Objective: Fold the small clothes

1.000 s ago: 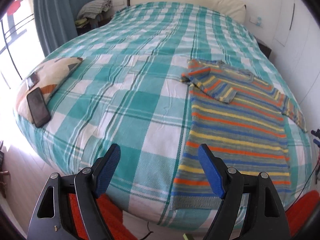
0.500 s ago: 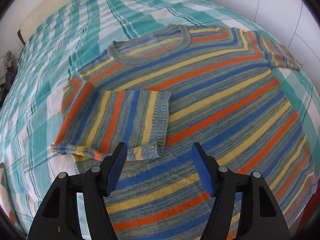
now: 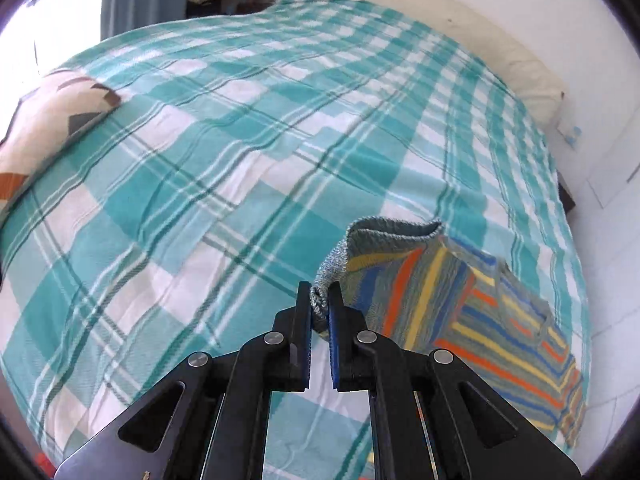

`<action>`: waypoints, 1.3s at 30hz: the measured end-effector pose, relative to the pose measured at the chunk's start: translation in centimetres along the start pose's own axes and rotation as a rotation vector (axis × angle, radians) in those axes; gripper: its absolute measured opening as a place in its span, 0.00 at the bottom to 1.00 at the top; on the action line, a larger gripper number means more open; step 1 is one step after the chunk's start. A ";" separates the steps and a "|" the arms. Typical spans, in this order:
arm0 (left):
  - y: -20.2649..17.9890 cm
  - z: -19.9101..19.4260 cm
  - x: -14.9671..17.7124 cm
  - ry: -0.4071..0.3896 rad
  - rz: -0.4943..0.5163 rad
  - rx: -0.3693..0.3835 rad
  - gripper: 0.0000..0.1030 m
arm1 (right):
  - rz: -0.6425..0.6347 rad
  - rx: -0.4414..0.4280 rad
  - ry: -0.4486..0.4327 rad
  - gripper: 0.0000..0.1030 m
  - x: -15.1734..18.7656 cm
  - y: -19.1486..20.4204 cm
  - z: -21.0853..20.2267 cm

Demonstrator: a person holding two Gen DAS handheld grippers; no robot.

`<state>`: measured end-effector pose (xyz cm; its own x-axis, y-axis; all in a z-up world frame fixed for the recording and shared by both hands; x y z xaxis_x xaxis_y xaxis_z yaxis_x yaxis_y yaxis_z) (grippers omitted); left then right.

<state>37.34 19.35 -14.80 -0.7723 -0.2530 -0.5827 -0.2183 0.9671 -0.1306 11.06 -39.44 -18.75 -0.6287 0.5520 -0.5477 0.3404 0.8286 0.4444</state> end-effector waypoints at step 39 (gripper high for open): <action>2.4 -3.3 13.4 0.077 0.142 0.044 0.82 | -0.053 0.128 -0.027 0.62 -0.4 -0.7 0.8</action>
<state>24.48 18.15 -20.32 -0.8375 -0.1136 -0.5346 -0.0786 0.9930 -0.0879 11.58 -40.13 -19.39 -0.6295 0.5080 -0.5879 0.3946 0.8608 0.3214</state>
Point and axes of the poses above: each gripper's, at about its wrist camera, not at the fingertips, and z roughly the way its jaws point, y to its left, x to its underside, the point moved 6 cm from there along z, roughly the way its jaws point, and after that the axes turned 14 degrees about z, right-handed, at the moved point
